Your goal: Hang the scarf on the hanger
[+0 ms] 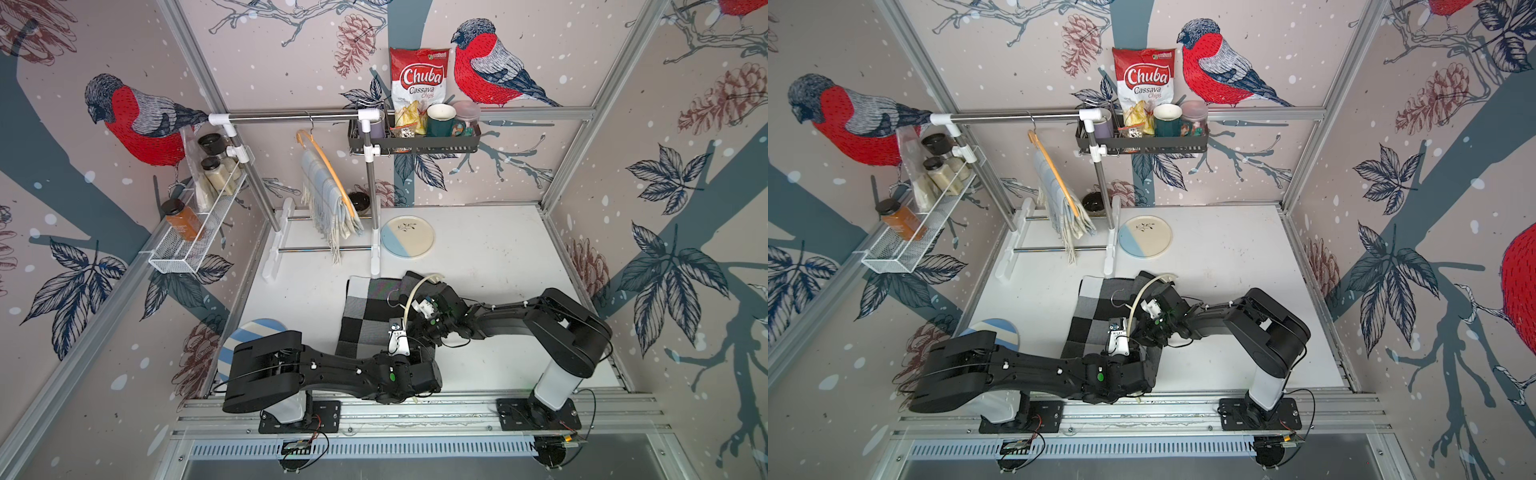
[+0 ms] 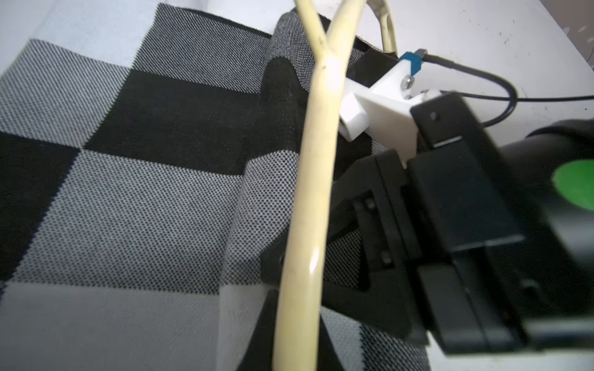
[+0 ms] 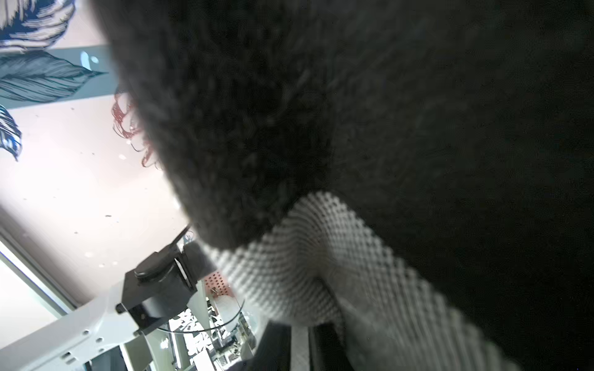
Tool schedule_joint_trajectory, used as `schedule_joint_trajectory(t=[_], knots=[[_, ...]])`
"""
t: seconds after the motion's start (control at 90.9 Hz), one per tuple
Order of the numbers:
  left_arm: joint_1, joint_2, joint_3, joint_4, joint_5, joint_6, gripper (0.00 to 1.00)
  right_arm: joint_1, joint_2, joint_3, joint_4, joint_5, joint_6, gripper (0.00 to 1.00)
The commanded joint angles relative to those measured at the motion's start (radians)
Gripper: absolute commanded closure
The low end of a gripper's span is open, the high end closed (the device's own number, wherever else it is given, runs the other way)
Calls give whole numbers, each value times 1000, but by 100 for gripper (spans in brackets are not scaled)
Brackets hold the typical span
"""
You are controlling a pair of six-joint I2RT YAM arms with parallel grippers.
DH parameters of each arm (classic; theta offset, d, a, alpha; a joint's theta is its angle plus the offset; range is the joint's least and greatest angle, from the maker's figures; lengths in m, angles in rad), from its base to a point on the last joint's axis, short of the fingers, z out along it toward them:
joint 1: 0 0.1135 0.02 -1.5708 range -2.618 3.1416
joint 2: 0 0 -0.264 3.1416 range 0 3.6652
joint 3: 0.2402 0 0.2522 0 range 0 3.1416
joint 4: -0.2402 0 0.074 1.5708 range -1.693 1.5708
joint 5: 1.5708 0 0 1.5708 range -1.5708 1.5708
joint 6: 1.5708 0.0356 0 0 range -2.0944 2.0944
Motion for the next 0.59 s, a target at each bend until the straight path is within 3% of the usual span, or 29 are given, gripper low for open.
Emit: schedule_joint_trajectory(t=[0.0,0.187,0.341,0.44,0.583], knots=[[1,16,37,42,40,35,100,-78,-59,-38,99,-119,8,83],[1,38,86,-46,14,51,100,-285,-234,-72,-208,-202,-182,62],[1,67,147,-139,-7,74,100,-481,-406,-47,-510,-165,-311,33],[-1,109,206,-210,-23,106,100,-539,-474,7,-658,-46,-371,27],[-4,201,314,-304,-27,167,100,-536,-563,83,-621,-5,-284,24]])
